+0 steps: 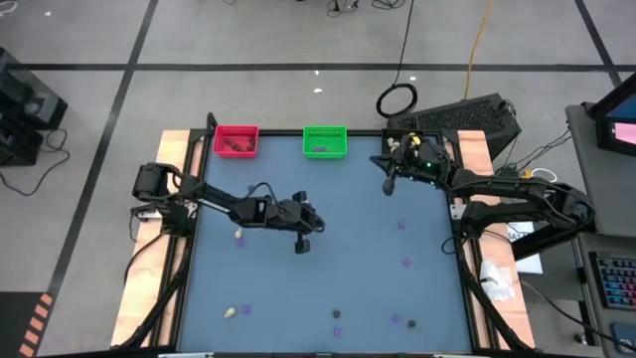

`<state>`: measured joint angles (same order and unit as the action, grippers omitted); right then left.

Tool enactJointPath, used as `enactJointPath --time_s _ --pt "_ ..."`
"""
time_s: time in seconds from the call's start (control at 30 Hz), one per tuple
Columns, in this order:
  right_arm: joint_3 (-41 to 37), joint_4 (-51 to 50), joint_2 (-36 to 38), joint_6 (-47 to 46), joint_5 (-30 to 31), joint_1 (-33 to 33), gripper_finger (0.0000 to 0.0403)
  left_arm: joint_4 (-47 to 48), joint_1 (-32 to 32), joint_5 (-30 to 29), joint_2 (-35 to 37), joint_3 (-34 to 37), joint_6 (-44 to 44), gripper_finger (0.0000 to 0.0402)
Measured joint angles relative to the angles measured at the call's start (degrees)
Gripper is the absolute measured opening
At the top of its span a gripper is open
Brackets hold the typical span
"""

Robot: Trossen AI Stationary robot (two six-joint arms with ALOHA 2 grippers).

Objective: Sort Halloween decoration
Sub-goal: Put the black skull toy into the red bin

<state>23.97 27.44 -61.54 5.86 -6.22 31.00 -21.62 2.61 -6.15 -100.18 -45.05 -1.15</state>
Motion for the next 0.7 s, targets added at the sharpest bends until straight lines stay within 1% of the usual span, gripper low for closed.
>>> enactJointPath --time_s 0.13,0.23,0.4,0.57,0.7 --pt "0.04 -1.86 -0.63 -0.56 0.01 -0.8 0.0 -0.35 0.33 0.0 -1.24 -0.3 -0.09 0.0004" --pt "0.04 -2.01 -1.6 0.75 0.0 -2.99 0.0 0.32 1.08 0.43 -1.83 -1.39 -0.11 0.0004" --pt "0.05 -1.44 -2.43 2.62 0.23 -7.13 0.0 0.58 2.91 3.12 -2.76 -3.58 -0.07 0.0004" --pt "0.07 0.05 -2.43 3.39 3.03 -10.06 0.0 5.4 4.75 3.34 -2.98 -5.68 -0.02 0.0004" --pt "0.04 0.8 -2.43 4.1 3.37 -11.58 0.0 6.04 5.92 3.34 -2.98 -6.0 -0.03 0.0004"
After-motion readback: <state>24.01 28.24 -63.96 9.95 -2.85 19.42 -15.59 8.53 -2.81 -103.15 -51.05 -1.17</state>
